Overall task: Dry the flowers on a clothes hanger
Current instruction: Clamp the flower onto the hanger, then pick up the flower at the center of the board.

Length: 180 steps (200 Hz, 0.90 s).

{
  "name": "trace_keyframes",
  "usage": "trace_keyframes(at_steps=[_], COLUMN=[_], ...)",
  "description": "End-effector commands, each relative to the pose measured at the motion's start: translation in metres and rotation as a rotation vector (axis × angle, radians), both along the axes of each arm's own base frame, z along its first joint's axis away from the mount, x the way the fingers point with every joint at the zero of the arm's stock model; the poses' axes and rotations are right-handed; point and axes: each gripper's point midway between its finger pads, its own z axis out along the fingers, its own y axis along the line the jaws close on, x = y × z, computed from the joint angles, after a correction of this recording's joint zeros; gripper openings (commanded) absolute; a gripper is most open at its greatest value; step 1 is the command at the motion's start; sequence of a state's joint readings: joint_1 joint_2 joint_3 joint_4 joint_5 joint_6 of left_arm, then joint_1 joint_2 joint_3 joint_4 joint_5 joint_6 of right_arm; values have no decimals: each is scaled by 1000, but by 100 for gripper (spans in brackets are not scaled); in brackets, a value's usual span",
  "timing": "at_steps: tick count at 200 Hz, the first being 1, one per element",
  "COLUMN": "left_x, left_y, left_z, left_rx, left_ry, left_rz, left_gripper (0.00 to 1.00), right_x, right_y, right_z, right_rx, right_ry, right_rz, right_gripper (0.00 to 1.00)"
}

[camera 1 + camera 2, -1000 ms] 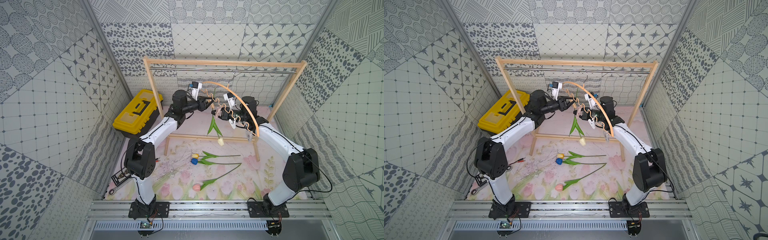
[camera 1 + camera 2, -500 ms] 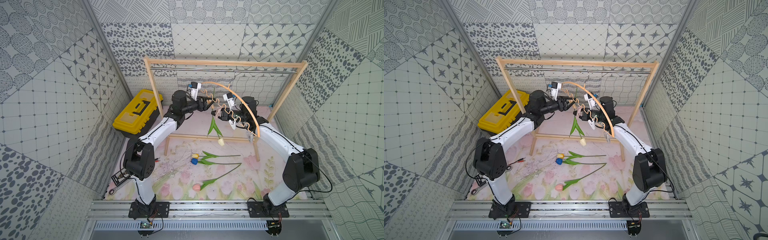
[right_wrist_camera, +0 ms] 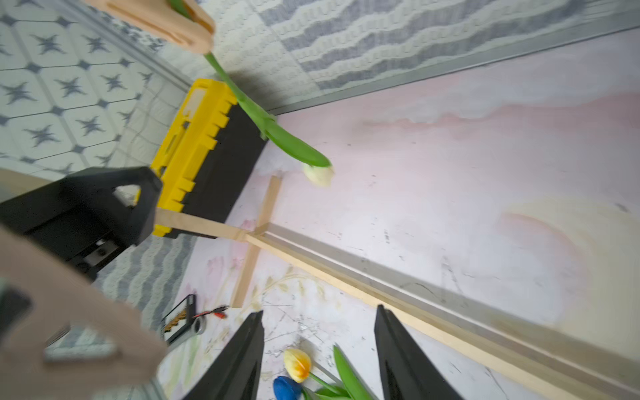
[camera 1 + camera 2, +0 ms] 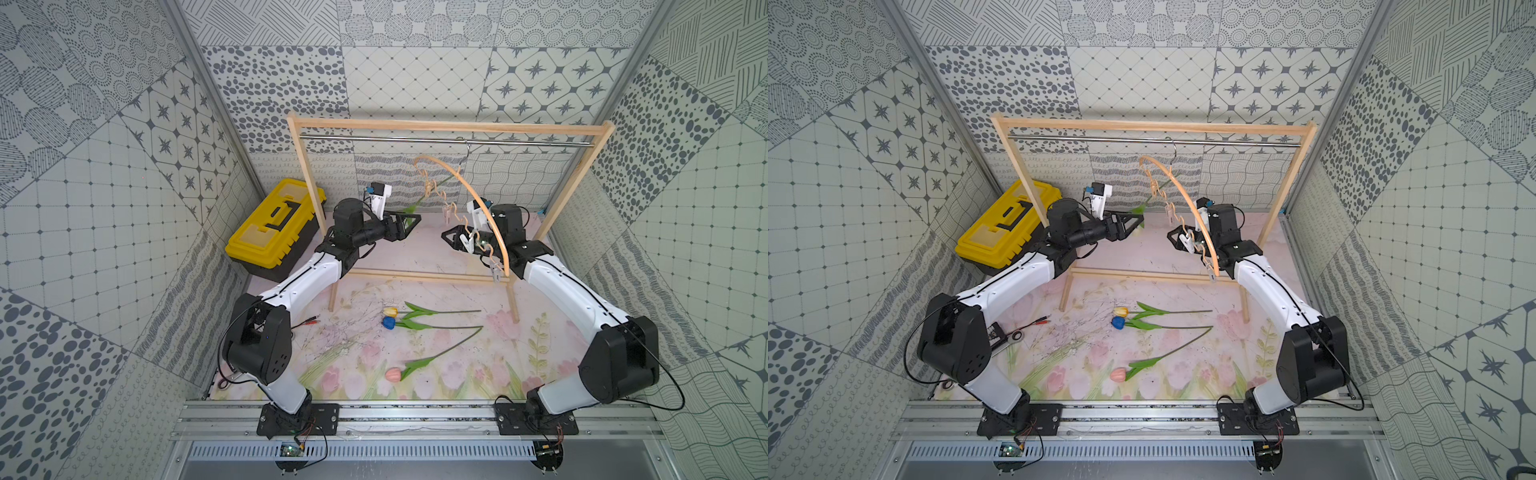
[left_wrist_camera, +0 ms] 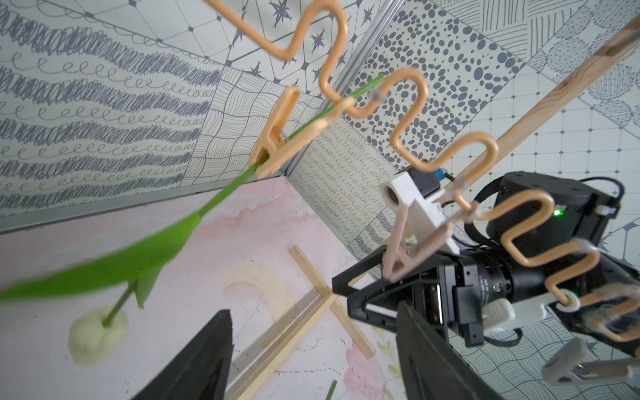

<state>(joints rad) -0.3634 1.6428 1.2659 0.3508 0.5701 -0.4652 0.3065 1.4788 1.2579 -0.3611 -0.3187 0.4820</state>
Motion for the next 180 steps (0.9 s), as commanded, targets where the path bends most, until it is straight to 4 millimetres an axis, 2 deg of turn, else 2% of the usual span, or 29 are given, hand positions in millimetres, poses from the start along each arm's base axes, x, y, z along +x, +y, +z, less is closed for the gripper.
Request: trace_keyframes(at_steps=[1,26,46,58,86,129,149,162,180], left_x=[-13,-41,-76,-101,-162,-241,-260,-264,-264], left_y=[27,47,41,24,-32,-93,-113,-123,-132], left_z=[-11,-39,-64,-80,-120,-195,-221,-232,-241], left_rx=[54,90,165,232,373,622,767,810,871], left_ry=[-35,27,35,37,59,100,72,77,49], left_rz=[118,203,174,121,-73,-360,-440,-471,-488], left_gripper=[76,69,61,54,44,39,34,29,29], right_x=[-17,-56,-84,-99,-122,-138,-140,-142,-144], right_y=[-74,-96,-111,-115,-116,-120,-120,-120,-119], right_z=[-36,-45,-52,-59,-73,-83,-88,-90,-91], right_rx=[-193,-213,-239,-248,-249,-235,-239,-235,-220], right_ry=[107,129,158,187,227,253,270,275,278], right_rz=[-291,-361,-408,-418,-413,-429,-426,-429,-427], right_gripper=[51,47,47,47,47,47,47,47,47])
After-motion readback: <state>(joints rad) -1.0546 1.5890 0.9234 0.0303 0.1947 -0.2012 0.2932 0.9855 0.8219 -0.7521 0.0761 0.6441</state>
